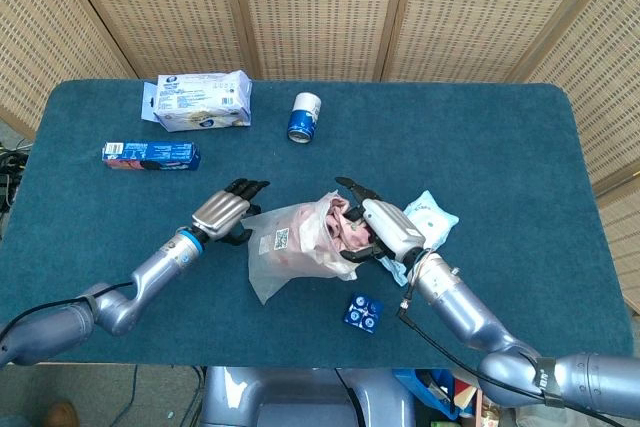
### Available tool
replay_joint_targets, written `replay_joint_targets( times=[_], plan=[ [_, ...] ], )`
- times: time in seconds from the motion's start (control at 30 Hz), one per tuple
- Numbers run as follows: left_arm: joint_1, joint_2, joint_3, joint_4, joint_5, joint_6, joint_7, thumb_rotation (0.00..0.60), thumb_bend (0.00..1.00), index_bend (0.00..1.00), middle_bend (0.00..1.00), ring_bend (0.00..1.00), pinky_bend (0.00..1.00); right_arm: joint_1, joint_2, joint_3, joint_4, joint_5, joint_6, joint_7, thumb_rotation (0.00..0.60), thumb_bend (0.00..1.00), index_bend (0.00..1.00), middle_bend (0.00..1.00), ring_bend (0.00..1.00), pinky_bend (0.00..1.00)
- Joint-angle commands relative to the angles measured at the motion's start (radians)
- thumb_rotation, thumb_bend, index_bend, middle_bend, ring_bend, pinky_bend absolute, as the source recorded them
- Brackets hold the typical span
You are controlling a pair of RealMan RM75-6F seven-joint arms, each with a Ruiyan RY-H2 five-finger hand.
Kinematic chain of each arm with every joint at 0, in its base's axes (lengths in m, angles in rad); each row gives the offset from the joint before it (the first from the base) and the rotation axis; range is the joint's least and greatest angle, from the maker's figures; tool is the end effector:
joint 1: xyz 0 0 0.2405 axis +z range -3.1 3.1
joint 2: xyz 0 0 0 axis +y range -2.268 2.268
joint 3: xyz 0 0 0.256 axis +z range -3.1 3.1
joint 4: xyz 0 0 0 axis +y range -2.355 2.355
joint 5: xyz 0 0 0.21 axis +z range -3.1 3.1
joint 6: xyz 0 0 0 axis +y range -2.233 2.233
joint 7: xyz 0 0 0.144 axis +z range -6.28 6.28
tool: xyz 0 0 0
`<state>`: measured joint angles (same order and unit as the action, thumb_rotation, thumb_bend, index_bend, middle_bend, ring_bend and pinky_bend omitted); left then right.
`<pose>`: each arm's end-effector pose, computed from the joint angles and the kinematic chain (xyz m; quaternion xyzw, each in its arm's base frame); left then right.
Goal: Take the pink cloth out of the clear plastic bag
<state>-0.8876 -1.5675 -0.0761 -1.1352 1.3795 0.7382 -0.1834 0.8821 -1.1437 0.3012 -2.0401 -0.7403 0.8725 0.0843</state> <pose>-0.1670 0.3891 -0.0293 -0.7948 -0.3871 -0.3331 0.3277 -0.0571 -0.3244 0.0735 0.6085 -0.6132 0.4524 0.2213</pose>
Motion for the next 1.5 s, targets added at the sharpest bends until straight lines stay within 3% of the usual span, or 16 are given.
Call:
replay_joint_targets(
  times=[0.03, 0.47, 0.67, 0.9, 0.93, 0.97, 1.0, 1.03, 1.1, 1.13, 1.17, 1.3, 1.5],
  plan=[
    [0.024, 0.033, 0.007, -0.004, -0.008, 0.013, -0.011, 0.6, 0.56, 0.71, 0.0, 0.0, 0.0, -0.019, 0.014, 0.0, 0.014, -0.013, -0.004, 0.02, 0.6, 0.75, 0.77, 0.0, 0.0, 0.0],
    [0.144, 0.226, 0.067, 0.03, 0.019, 0.097, -0.085, 0.6, 0.57, 0.71, 0.0, 0.0, 0.0, -0.103, 0.06, -0.025, 0.08, -0.07, -0.021, 0.091, 0.6, 0.75, 0.77, 0.0, 0.0, 0.0],
    [0.23, 0.324, 0.096, 0.097, 0.014, 0.146, -0.146, 0.6, 0.57, 0.71, 0.0, 0.0, 0.0, -0.14, 0.062, -0.039, 0.143, -0.09, -0.04, 0.136, 0.6, 0.75, 0.77, 0.0, 0.0, 0.0],
    [0.295, 0.349, 0.108, 0.198, 0.01, 0.154, -0.226, 0.6, 0.57, 0.7, 0.0, 0.0, 0.0, -0.161, 0.047, -0.048, 0.204, -0.106, -0.047, 0.142, 0.6, 0.75, 0.77, 0.0, 0.0, 0.0],
    [0.297, 0.349, 0.108, 0.202, 0.009, 0.149, -0.227, 0.6, 0.57, 0.63, 0.0, 0.0, 0.0, -0.163, 0.047, -0.048, 0.206, -0.109, -0.044, 0.139, 0.6, 0.75, 0.76, 0.0, 0.0, 0.0],
    [0.3, 0.35, 0.108, 0.206, 0.004, 0.138, -0.226, 0.6, 0.55, 0.53, 0.0, 0.0, 0.0, -0.166, 0.046, -0.051, 0.209, -0.117, -0.037, 0.131, 0.6, 0.71, 0.72, 0.0, 0.0, 0.0],
    [0.301, 0.35, 0.108, 0.207, 0.001, 0.134, -0.224, 0.6, 0.47, 0.32, 0.0, 0.0, 0.0, -0.167, 0.045, -0.052, 0.21, -0.12, -0.034, 0.127, 0.6, 0.57, 0.61, 0.0, 0.0, 0.0],
    [0.304, 0.352, 0.103, 0.207, -0.012, 0.124, -0.214, 0.6, 0.36, 0.13, 0.0, 0.0, 0.0, -0.171, 0.045, -0.058, 0.212, -0.133, -0.024, 0.113, 0.6, 0.35, 0.42, 0.0, 0.0, 0.0],
    [0.316, 0.354, 0.085, 0.199, -0.047, 0.123, -0.179, 0.6, 0.19, 0.0, 0.0, 0.0, 0.0, -0.177, 0.051, -0.073, 0.216, -0.162, -0.006, 0.077, 0.6, 0.04, 0.11, 0.0, 0.0, 0.0],
    [0.323, 0.358, 0.074, 0.186, -0.064, 0.13, -0.165, 0.6, 0.15, 0.0, 0.0, 0.0, 0.0, -0.182, 0.056, -0.081, 0.216, -0.177, 0.004, 0.057, 0.6, 0.0, 0.02, 0.0, 0.0, 0.0],
    [0.332, 0.364, 0.061, 0.168, -0.08, 0.144, -0.158, 0.6, 0.14, 0.0, 0.0, 0.0, 0.0, -0.187, 0.061, -0.089, 0.216, -0.193, 0.017, 0.037, 0.6, 0.0, 0.0, 0.0, 0.0, 0.0],
    [0.389, 0.412, 0.02, 0.064, -0.111, 0.261, -0.13, 0.6, 0.12, 0.0, 0.0, 0.0, 0.0, -0.234, 0.079, -0.119, 0.226, -0.315, 0.144, -0.054, 0.6, 0.0, 0.0, 0.0, 0.0, 0.0],
    [0.523, 0.44, 0.0, -0.093, -0.118, 0.519, -0.021, 0.6, 0.12, 0.0, 0.0, 0.0, 0.0, -0.386, 0.063, -0.211, 0.35, -0.645, 0.425, -0.051, 0.6, 0.0, 0.0, 0.0, 0.0, 0.0]
  ],
)
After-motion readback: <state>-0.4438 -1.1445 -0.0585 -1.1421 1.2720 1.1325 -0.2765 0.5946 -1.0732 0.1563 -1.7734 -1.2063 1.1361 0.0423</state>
